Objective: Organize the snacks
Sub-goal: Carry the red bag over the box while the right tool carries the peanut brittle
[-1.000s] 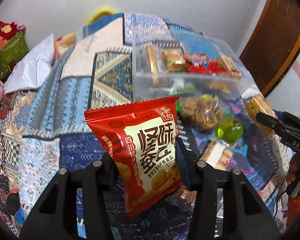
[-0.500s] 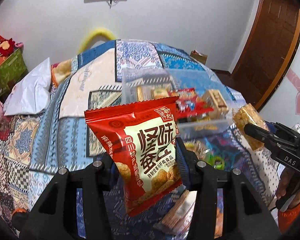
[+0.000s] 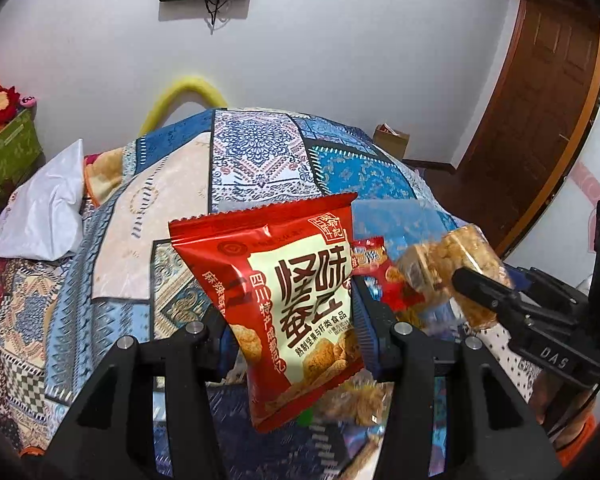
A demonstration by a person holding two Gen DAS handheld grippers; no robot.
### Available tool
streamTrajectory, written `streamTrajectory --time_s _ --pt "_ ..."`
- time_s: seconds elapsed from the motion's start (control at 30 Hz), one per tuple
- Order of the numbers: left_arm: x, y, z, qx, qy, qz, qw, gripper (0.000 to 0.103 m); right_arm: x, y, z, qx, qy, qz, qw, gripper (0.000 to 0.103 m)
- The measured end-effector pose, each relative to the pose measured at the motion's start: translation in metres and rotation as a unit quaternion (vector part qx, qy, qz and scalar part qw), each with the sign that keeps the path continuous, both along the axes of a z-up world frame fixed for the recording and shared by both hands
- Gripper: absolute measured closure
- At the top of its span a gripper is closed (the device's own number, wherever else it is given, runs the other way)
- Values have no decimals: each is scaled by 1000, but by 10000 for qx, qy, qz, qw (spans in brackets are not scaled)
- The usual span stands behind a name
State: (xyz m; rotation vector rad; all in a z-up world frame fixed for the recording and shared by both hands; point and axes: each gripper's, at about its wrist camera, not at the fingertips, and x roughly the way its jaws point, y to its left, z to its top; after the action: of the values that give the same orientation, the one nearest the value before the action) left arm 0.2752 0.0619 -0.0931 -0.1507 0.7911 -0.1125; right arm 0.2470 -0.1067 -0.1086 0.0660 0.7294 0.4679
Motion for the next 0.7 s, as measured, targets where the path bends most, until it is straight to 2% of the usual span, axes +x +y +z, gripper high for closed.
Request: streamTrajectory --time_s 0.17,0.4,0.7 --pt "24 -4 -10 -42 55 -61 10000 54 20 8 1 -87 -36 -11 10000 59" --pt "55 -10 -39 -155 358 -74 9992 54 43 18 -7 -231 28 -32 9997 59" --pt "81 -16 -68 -196 715 30 9972 54 64 19 -35 -276 498 66 9984 59"
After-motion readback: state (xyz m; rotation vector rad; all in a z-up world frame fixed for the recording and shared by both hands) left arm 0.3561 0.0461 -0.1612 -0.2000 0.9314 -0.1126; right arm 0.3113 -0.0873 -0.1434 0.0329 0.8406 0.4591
